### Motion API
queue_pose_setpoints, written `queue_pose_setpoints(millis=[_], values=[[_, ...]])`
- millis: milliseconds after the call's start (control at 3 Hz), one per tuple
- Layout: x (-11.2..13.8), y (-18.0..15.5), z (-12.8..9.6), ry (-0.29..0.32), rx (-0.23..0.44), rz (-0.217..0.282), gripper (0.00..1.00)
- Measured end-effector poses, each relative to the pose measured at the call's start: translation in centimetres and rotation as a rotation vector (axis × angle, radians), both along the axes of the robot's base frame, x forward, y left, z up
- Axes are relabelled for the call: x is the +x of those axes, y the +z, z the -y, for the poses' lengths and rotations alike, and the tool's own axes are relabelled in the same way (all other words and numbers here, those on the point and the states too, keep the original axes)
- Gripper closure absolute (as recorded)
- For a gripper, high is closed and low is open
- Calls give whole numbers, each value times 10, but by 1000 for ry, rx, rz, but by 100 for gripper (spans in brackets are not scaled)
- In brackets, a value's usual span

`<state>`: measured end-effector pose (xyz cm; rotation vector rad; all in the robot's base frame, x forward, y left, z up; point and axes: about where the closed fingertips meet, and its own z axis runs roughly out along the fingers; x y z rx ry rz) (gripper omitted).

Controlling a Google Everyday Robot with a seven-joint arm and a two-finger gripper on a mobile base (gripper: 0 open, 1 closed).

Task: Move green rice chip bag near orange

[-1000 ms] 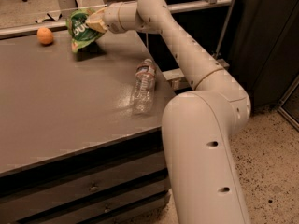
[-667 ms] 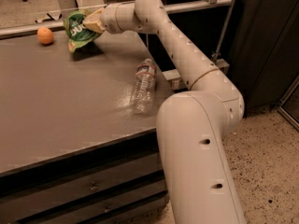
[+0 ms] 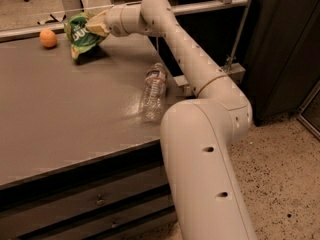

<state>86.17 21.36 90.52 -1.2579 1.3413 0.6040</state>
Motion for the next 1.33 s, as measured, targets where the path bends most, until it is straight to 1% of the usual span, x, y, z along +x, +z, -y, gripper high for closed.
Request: queue_pose_setpoints(millis=[333, 667, 1000, 1333], values=[[1, -3, -3, 5, 4, -11, 12], [0, -6, -4, 9, 7, -24, 0], [-5, -3, 2, 11, 9, -25, 0], [-22, 12, 27, 1, -3, 0, 0]])
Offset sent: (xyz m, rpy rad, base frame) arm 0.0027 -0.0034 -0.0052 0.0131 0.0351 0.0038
